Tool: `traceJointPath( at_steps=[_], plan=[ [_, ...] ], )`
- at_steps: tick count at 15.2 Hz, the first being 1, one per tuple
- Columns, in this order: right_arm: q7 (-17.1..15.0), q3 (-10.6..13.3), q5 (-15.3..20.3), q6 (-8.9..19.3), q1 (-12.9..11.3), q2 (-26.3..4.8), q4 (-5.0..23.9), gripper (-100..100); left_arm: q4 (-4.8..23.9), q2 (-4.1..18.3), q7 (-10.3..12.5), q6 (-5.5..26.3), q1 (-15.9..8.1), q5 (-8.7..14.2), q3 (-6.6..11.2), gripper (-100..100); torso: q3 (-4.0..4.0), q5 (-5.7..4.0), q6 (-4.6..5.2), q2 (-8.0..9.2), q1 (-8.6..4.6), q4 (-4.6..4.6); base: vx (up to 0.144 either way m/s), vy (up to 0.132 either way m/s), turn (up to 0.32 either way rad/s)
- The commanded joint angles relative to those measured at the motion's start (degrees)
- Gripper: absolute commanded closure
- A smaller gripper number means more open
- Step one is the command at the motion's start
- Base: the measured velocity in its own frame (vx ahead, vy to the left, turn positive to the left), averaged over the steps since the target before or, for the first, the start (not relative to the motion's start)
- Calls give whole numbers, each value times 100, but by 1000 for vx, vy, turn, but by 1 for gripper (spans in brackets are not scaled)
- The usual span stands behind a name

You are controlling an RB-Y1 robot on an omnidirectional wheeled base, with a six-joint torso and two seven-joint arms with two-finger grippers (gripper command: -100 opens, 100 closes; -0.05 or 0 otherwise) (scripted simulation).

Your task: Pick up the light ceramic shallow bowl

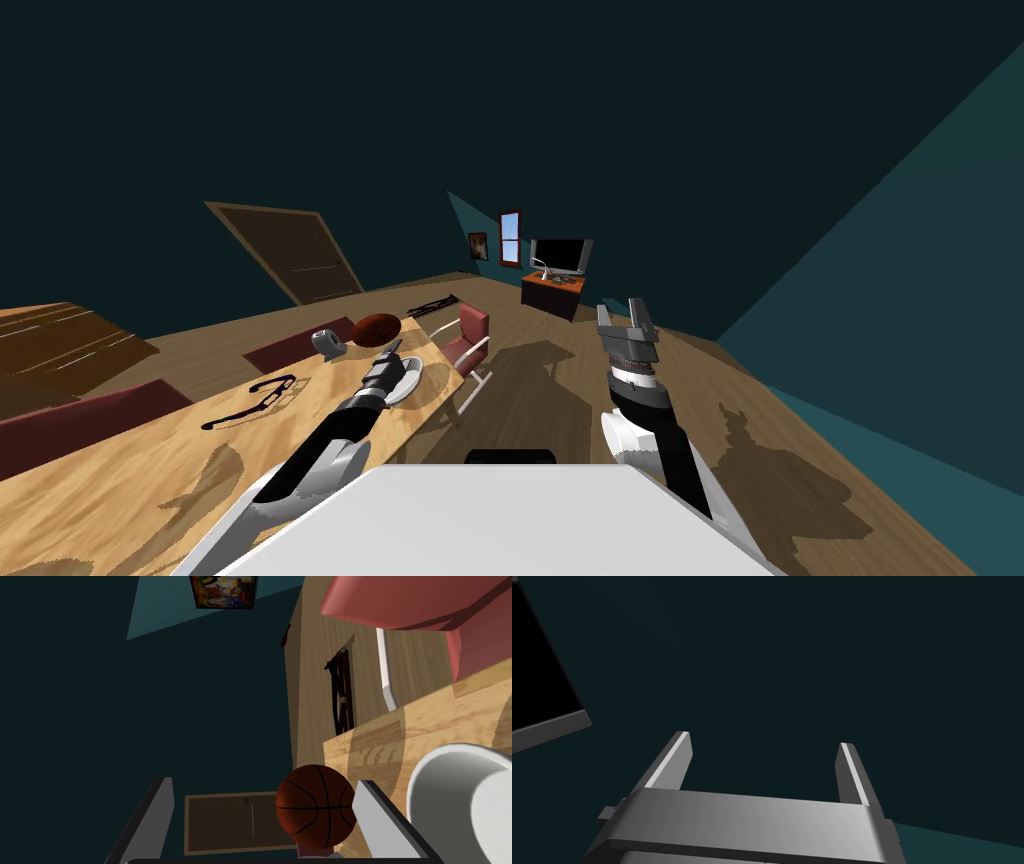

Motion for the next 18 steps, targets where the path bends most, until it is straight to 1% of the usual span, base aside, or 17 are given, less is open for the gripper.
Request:
traceJointPath(
  at_steps=[1, 3, 4, 5, 6, 7, 8, 9, 10, 11, 13, 14, 15, 16, 17, 18],
  plan=[
    [0, 0, 0, 0, 0, 0, 0, 0, 94, 63, 42, 286, 27, 109, 103, -100, 0, 0, 0, 0, 0, 0, 11, 5, -75],
    [0, 0, 0, 0, 0, 0, 0, 0, 94, 63, 42, 339, 27, 109, 103, -100, 0, 0, 1, 0, 1, 0, 10, 6, -64],
    [0, 0, 0, 0, 0, 0, 0, 0, 179, 102, 74, 518, 44, 196, 188, -100, 0, 0, 0, 0, 0, 0, 11, 8, -72],
    [0, 0, 0, 0, 0, 0, 0, 0, 179, 102, 74, 607, 44, 196, 188, -100, 0, 0, 1, -1, 1, 0, 14, 10, -97],
    [0, 0, 0, 0, 0, 0, 0, 0, 179, 102, 74, 607, 44, 196, 188, -100, -1, 0, 1, -1, 1, 0, 10, 7, -48],
    [0, 0, 0, 0, 0, 0, 0, 0, 265, 138, 105, 803, 62, 285, 273, -100, 0, 0, 0, -1, 1, 0, 14, 6, -96],
    [0, 0, 0, 0, 0, 0, 0, 0, 265, 138, 105, 879, 62, 285, 273, -100, -1, 0, 1, -1, 0, 0, 13, 9, -94],
    [0, 0, 0, 0, 0, 0, 0, 0, 351, 171, 137, 1034, 80, 373, 359, -100, -1, 0, 1, -1, 1, 0, 16, 14, -133],
    [0, 0, 0, 0, 0, 0, 0, 0, 351, 171, 137, 1153, 80, 373, 359, -100, -1, 0, 3, -2, 3, 0, 19, 17, -108],
    [0, 0, 0, 0, 0, 0, 0, 0, 439, 202, 169, 1293, 97, 463, 445, -100, -2, 1, 1, -3, 5, -1, 21, 19, -105],
    [0, 0, 0, 0, 0, 0, 0, 0, 439, 202, 169, 1428, 97, 463, 445, -100, -3, 1, 1, -5, 6, -1, 17, 17, -65],
    [0, 0, 0, 0, 0, 0, 0, 0, 526, 231, 201, 1627, 115, 552, 532, -100, -2, 1, 0, -4, 5, -1, 15, 14, -83],
    [0, 0, 0, 0, 0, 0, 0, 0, 526, 231, 201, 1703, 115, 552, 532, -100, -2, 1, 1, -3, 5, -1, 17, 16, -101],
    [0, 0, 0, 0, 0, 0, 0, 0, 613, 257, 233, 1854, 133, 641, 618, -100, -2, 1, 1, -3, 4, -1, 24, 20, -110],
    [0, 0, 0, 0, 0, 0, 0, 0, 613, 257, 233, 1969, 133, 641, 618, -100, -3, 1, 2, -5, 6, -1, 24, 23, -105],
    [0, 0, 0, 0, 0, 0, 0, 0, 613, 257, 233, 1976, 133, 641, 618, -100, -4, 2, 1, -6, 7, -1, 13, 17, -41]
  ],
)
